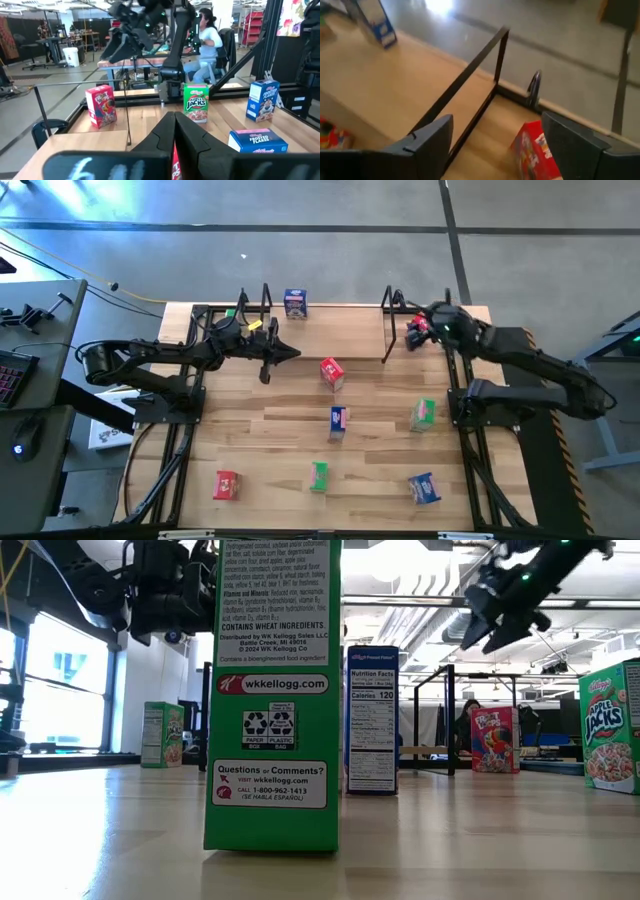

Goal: Stack cereal on shelf
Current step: Put the top right red cereal box on the shelf

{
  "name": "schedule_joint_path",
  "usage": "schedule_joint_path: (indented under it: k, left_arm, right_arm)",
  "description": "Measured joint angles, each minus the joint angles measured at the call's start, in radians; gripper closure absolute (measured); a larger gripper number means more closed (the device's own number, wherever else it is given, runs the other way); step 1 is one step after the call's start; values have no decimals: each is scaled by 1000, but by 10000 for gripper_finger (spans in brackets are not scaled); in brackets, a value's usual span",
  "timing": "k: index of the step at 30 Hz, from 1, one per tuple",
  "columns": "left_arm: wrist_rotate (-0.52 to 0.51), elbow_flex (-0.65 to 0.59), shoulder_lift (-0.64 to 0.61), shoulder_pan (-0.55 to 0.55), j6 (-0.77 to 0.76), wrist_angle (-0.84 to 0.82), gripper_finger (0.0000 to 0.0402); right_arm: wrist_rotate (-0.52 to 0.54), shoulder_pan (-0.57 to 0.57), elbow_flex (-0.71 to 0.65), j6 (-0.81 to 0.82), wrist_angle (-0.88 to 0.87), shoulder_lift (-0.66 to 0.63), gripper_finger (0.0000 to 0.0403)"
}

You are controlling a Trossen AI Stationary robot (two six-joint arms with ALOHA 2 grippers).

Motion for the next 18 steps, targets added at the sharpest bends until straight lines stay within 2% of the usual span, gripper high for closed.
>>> schedule_joint_path:
  k: [4,12,18]
  left_arm:
    - [0,0,0,0,21,-2,399]
    - [0,0,0,0,26,-19,399]
    - [0,0,0,0,27,-32,399]
  right_arm:
    - [-135,-99,117,-16,-93,117,107]
    - [-220,-277,293,-70,-332,333,107]
    - [-271,-373,367,-134,-389,469,107]
